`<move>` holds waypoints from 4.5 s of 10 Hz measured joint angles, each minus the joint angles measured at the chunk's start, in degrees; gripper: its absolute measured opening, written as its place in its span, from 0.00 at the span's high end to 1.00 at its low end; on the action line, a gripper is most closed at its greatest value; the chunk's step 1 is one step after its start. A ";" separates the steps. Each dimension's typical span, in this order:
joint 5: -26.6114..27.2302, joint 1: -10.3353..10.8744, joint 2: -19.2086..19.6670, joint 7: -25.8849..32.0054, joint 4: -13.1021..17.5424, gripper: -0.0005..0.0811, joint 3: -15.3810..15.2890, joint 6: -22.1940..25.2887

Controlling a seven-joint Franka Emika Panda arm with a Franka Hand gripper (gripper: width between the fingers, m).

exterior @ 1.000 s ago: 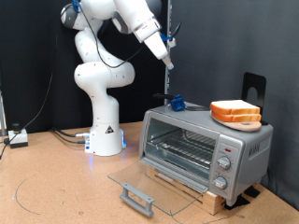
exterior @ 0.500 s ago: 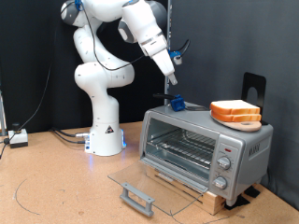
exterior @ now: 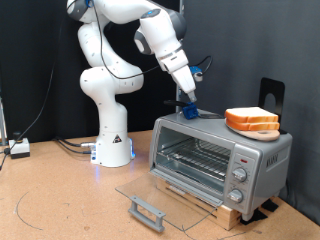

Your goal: Make a piece of toast with the oven

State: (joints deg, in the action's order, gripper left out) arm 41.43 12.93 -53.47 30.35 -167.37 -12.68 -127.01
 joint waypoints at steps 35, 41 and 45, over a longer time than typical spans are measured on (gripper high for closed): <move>8.75 -1.68 6.67 0.11 2.02 0.47 -6.37 -3.68; 8.12 -2.07 2.86 0.13 4.19 0.47 -4.78 1.80; 4.70 -6.81 0.19 0.55 3.94 0.47 0.19 2.68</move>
State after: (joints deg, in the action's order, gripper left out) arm 46.13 6.13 -53.28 30.91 -163.43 -12.49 -124.33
